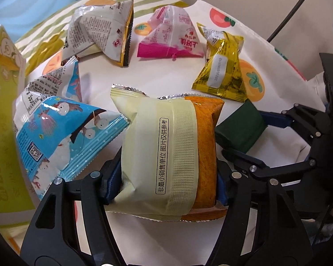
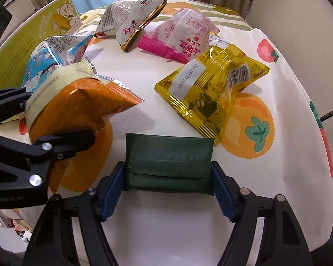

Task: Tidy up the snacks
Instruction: 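Grasp the cream-and-orange cake bag with the left tool while the right tool grasps the dark green packet, then carry both packs over the yellow-green box and open both tools to release them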

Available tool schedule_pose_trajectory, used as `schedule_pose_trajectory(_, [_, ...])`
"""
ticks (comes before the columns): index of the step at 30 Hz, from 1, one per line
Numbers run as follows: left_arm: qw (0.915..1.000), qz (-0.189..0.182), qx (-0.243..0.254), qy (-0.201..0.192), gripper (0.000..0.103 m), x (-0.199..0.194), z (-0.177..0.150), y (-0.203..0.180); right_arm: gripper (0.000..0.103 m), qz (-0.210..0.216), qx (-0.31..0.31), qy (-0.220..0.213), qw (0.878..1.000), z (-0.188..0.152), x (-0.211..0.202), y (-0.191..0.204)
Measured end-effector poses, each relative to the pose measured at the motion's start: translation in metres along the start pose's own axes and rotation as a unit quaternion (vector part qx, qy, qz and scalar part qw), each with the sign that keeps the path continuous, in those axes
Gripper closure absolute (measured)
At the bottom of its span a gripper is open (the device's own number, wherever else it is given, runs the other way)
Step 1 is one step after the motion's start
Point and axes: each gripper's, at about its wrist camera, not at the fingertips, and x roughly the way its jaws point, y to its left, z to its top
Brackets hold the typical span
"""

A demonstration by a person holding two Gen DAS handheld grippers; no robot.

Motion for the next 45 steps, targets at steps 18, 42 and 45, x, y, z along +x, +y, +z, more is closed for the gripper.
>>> schedule_pose_trajectory(18, [0.9951, 0.015, -0.055, -0.081, 0.040, -0.081, 0.018, -0.028, 0.038, 0.014, -0.001, -0.046, 0.999, 0.014, -0.060, -0.026])
schedule_pose_trajectory(42, [0.9409, 0.126, -0.251, -0.189, 0.040, -0.256, -0.020, 0.186, 0.038, 0.131, -0.144, -0.174, 0.965, 0.147, -0.158, 0.123])
schedule_pose_trajectory(45, [0.9390, 0.138, -0.259, -0.180, 0.040, -0.255, -0.026, 0.225, 0.038, 0.151, -0.140, -0.171, 0.963, 0.166, -0.151, 0.155])
